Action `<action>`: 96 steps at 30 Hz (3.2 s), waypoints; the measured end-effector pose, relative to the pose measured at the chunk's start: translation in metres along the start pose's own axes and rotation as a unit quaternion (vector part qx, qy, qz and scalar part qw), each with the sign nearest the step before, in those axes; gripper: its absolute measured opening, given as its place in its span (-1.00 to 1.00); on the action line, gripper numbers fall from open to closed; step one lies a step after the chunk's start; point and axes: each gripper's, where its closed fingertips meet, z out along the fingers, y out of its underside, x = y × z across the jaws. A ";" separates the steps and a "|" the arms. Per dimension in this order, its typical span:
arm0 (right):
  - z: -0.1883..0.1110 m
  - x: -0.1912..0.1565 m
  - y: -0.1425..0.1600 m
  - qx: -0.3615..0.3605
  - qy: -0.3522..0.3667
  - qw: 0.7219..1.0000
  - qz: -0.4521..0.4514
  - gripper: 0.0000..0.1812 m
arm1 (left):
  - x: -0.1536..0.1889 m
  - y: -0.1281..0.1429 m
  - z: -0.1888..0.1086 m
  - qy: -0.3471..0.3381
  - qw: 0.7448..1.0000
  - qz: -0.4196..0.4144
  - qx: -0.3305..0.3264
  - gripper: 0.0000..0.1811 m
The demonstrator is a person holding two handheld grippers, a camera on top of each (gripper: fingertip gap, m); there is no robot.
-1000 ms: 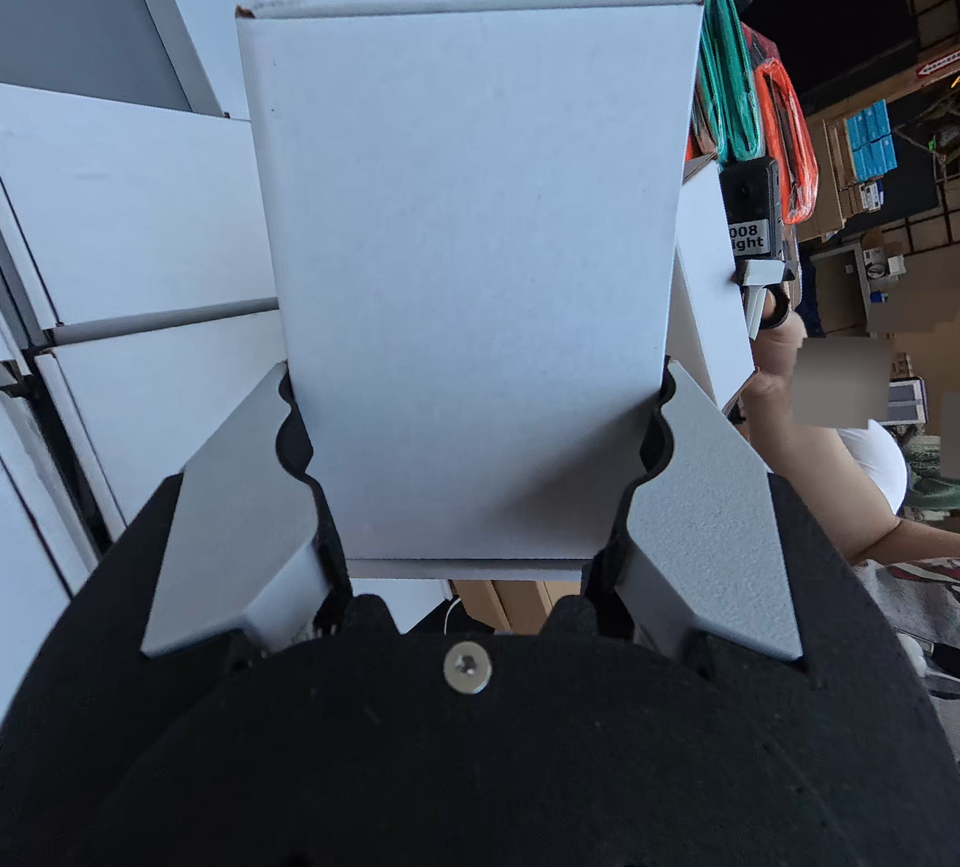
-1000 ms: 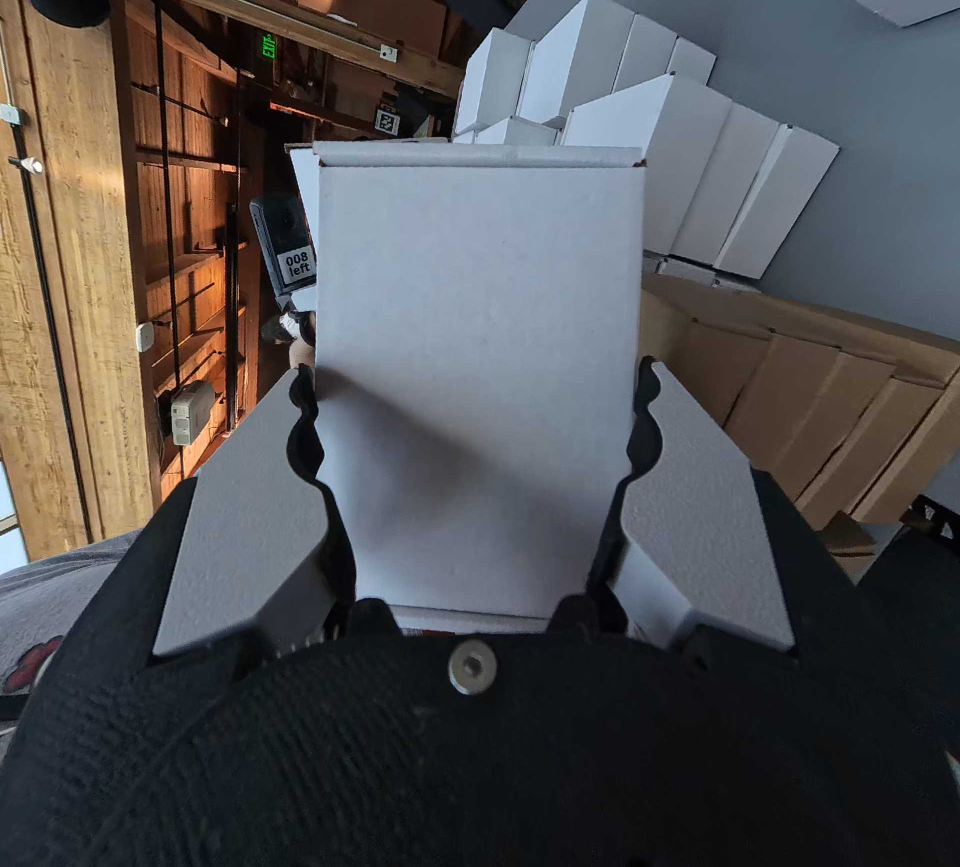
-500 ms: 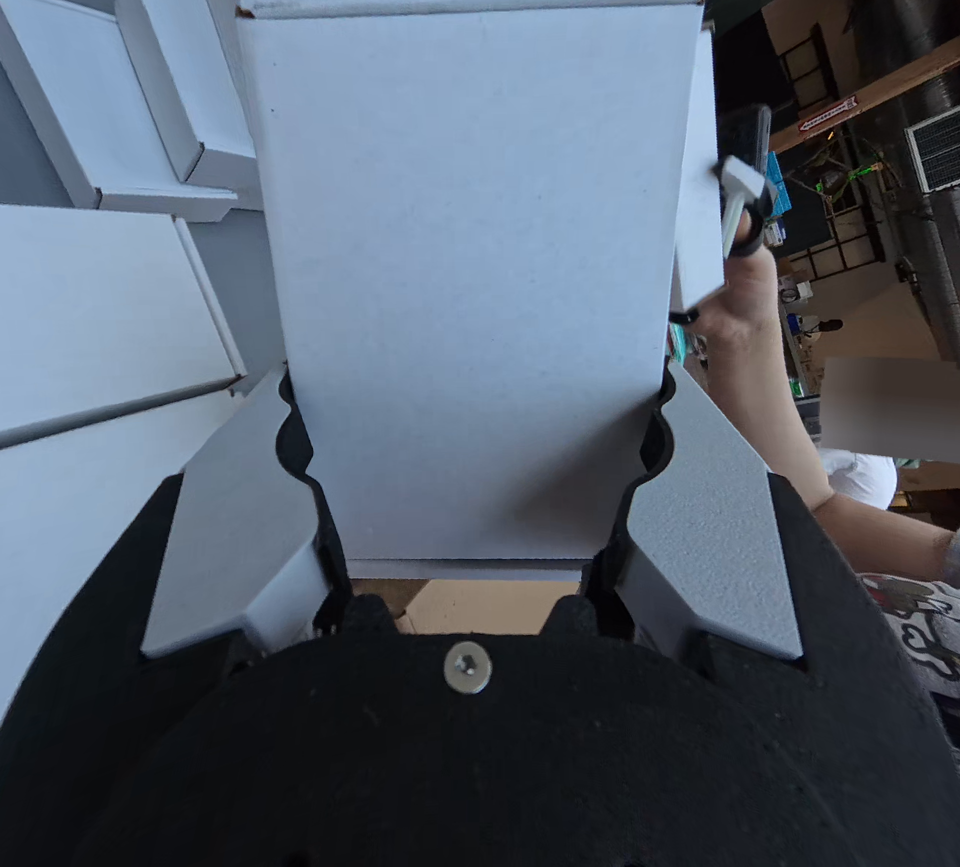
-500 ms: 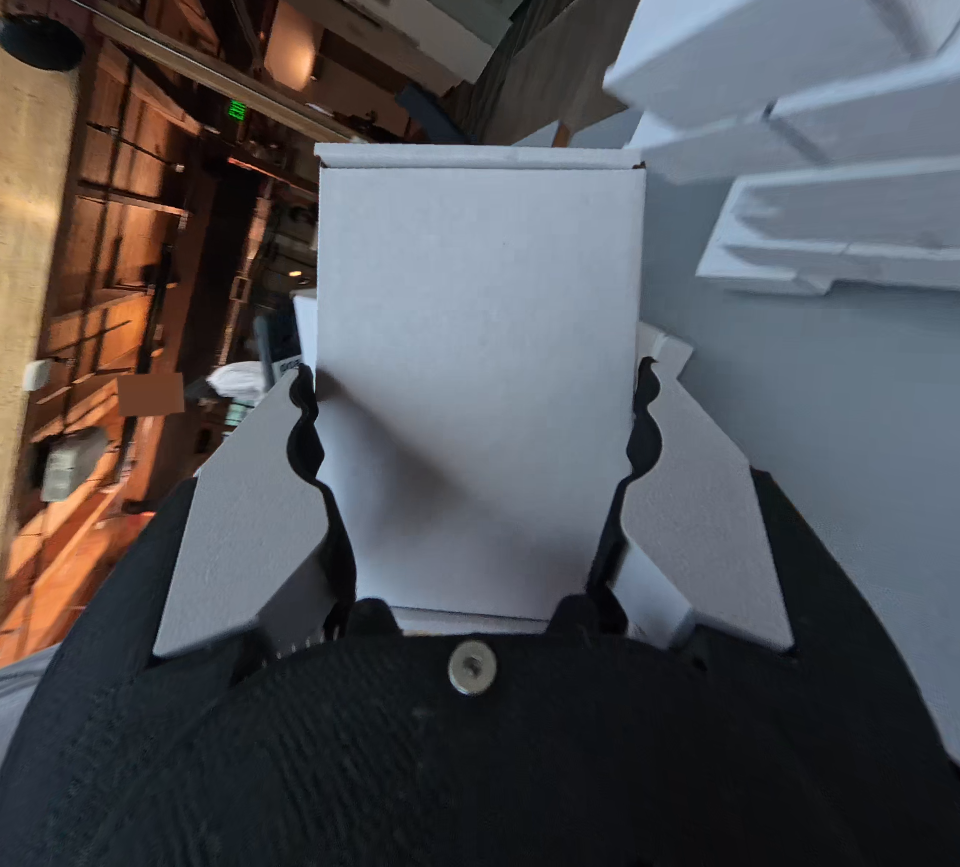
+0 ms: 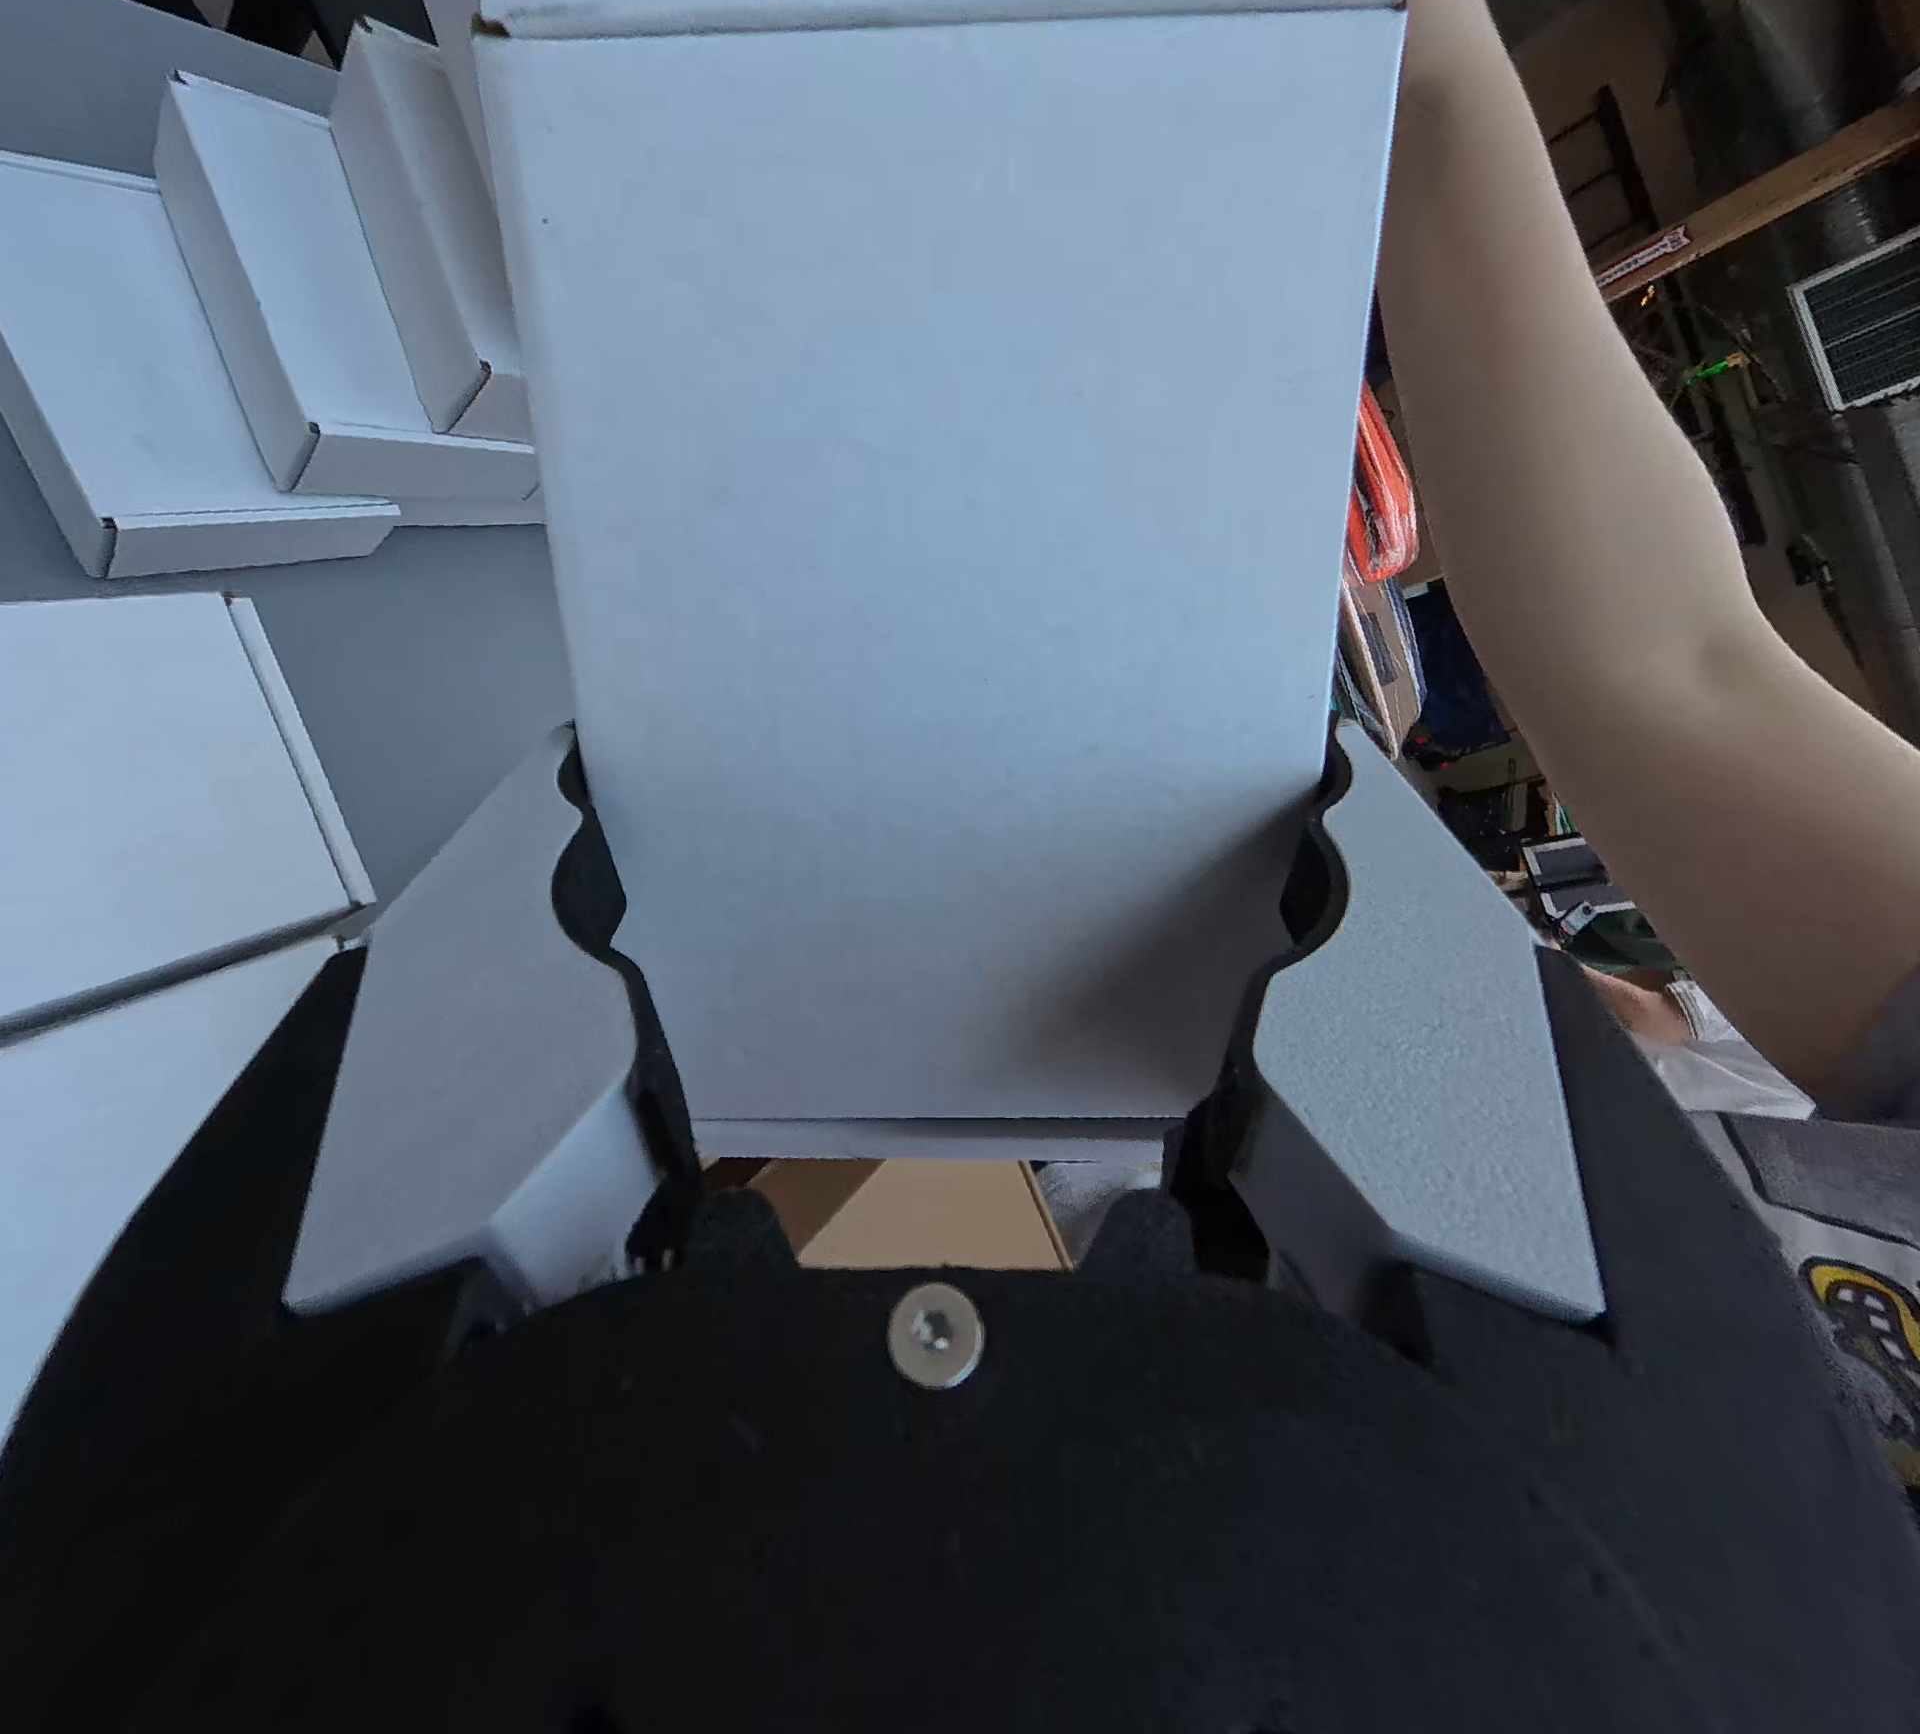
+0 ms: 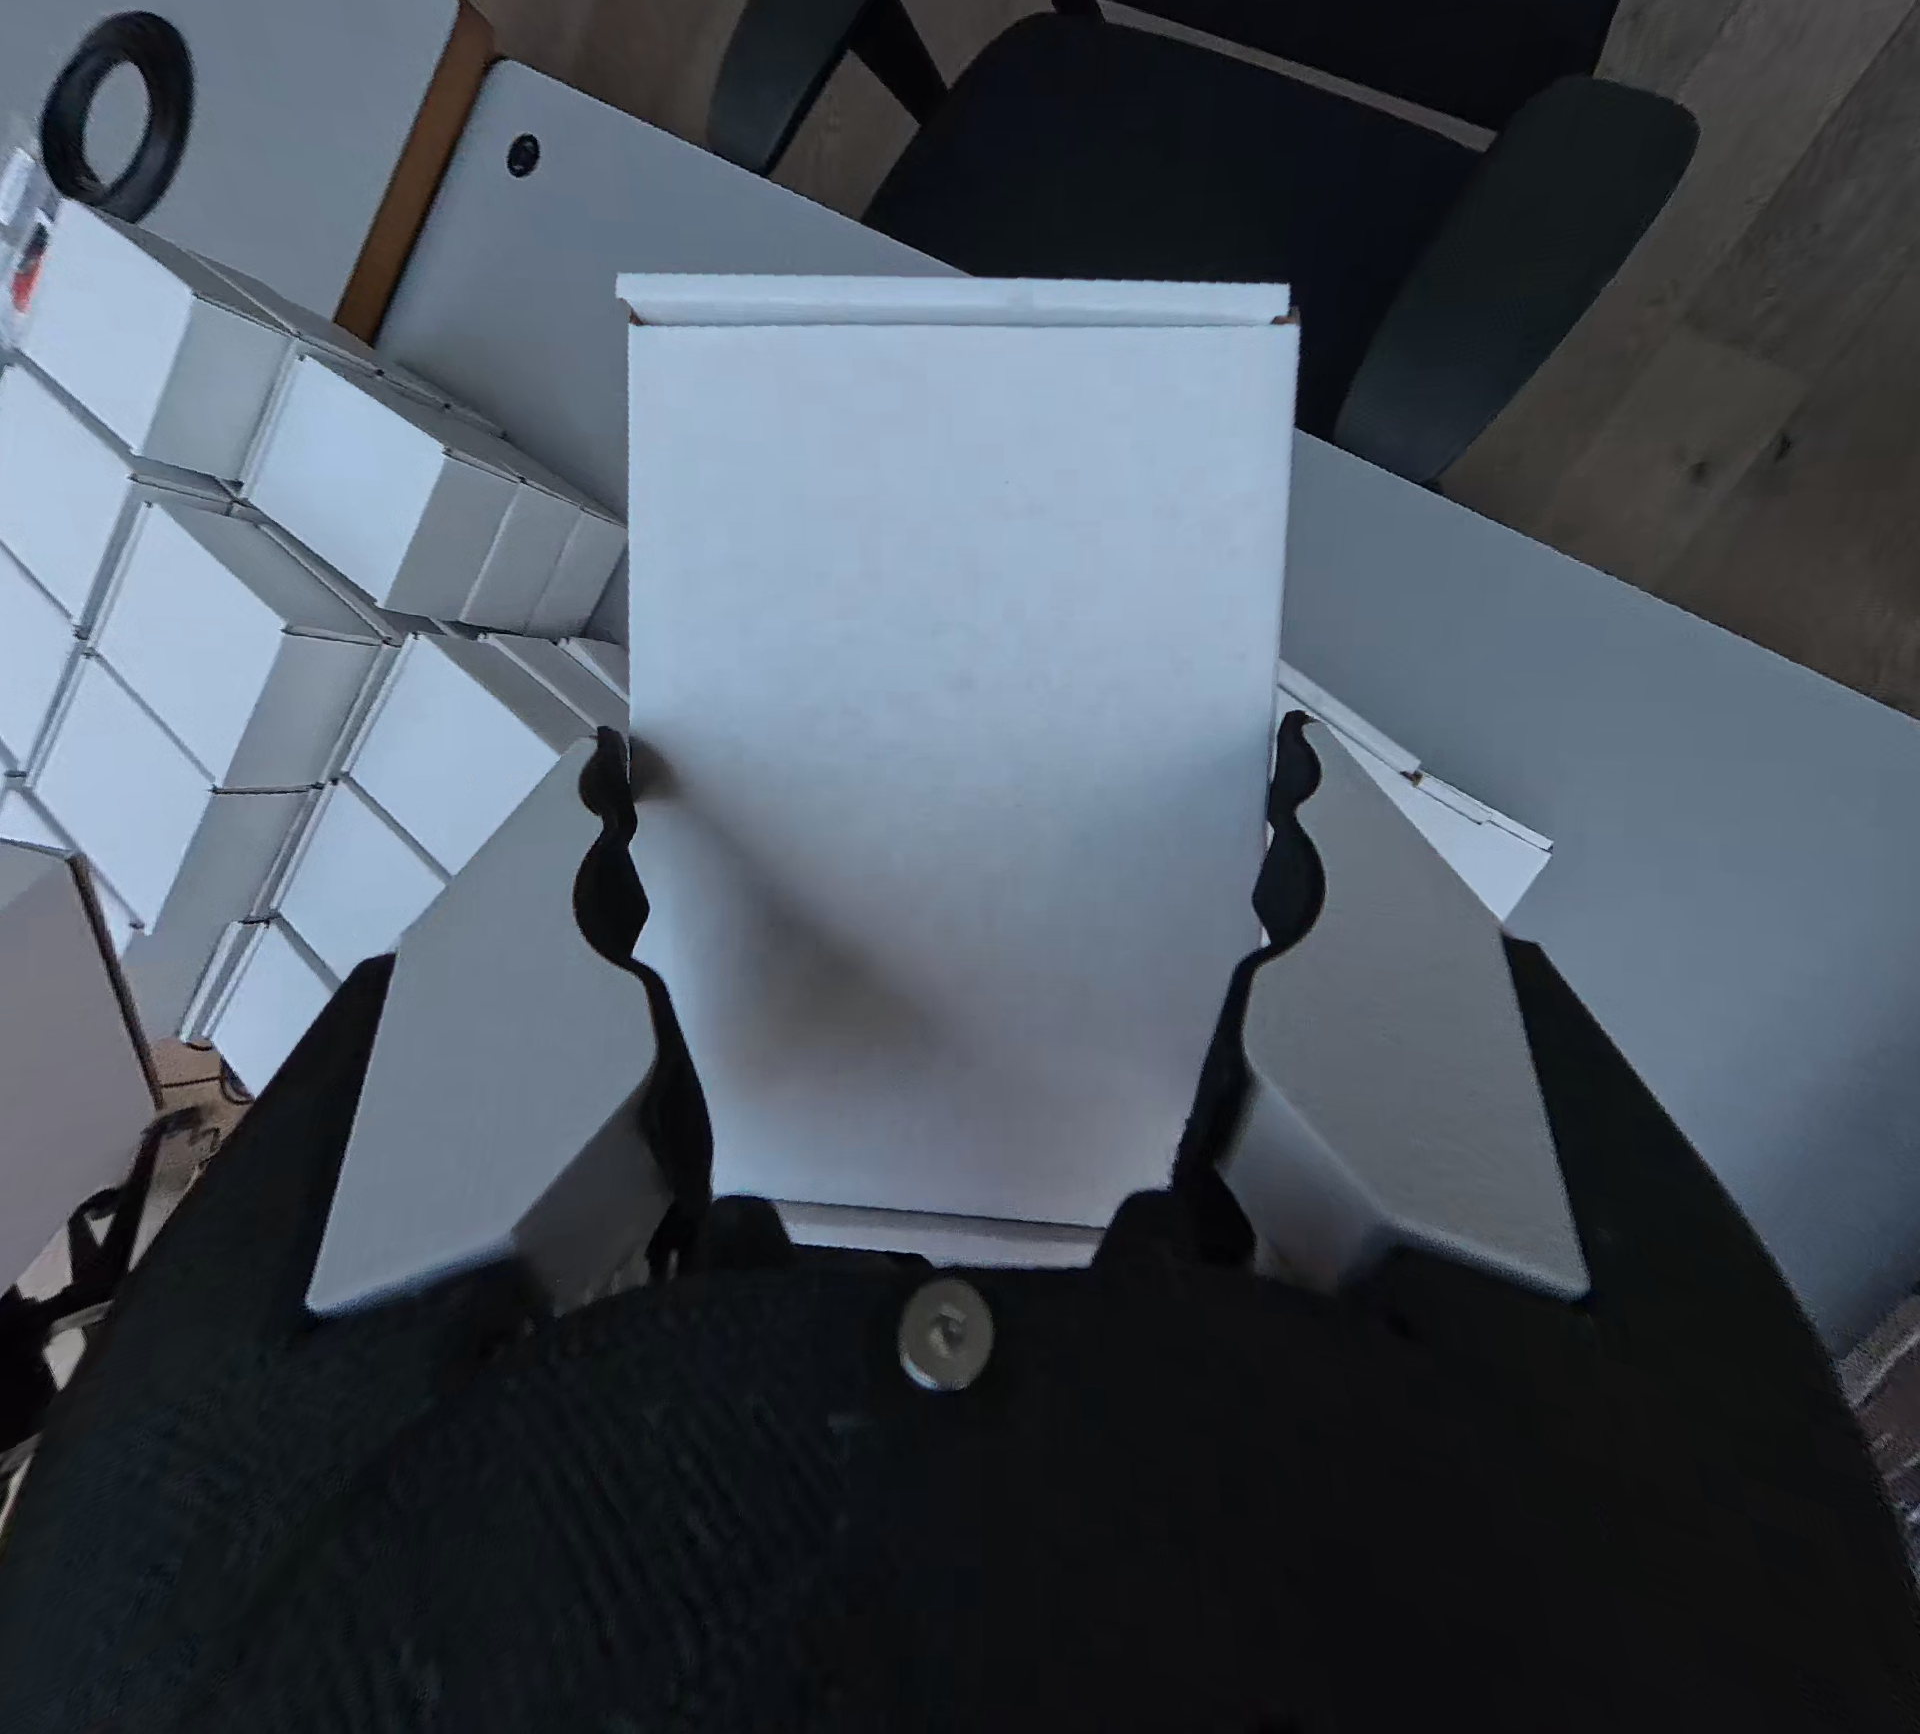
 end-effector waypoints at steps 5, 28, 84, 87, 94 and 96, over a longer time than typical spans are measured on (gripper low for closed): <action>0.012 0.009 0.004 -0.021 0.060 0.998 -0.009 0.34 | -0.006 -0.044 0.038 -0.032 0.999 -0.010 -0.011 0.44; -0.009 0.010 0.013 0.040 0.037 0.990 0.128 0.26 | -0.056 -0.152 0.218 -0.198 0.974 -0.056 -0.092 0.44; -0.035 0.026 0.052 0.068 -0.028 0.990 0.120 -0.35 | -0.051 -0.178 0.217 -0.185 0.980 -0.068 -0.034 0.30; -0.035 0.025 0.051 0.067 -0.026 0.991 0.115 -0.36 | -0.053 -0.178 0.216 -0.188 0.979 -0.070 -0.028 0.30; -0.035 0.023 0.051 0.064 -0.035 0.990 0.117 -0.36 | -0.057 -0.184 0.216 -0.227 0.973 -0.038 -0.021 0.29; -0.034 0.022 0.050 0.065 -0.037 0.990 0.118 -0.36 | -0.060 -0.185 0.215 -0.259 0.965 -0.002 -0.029 0.29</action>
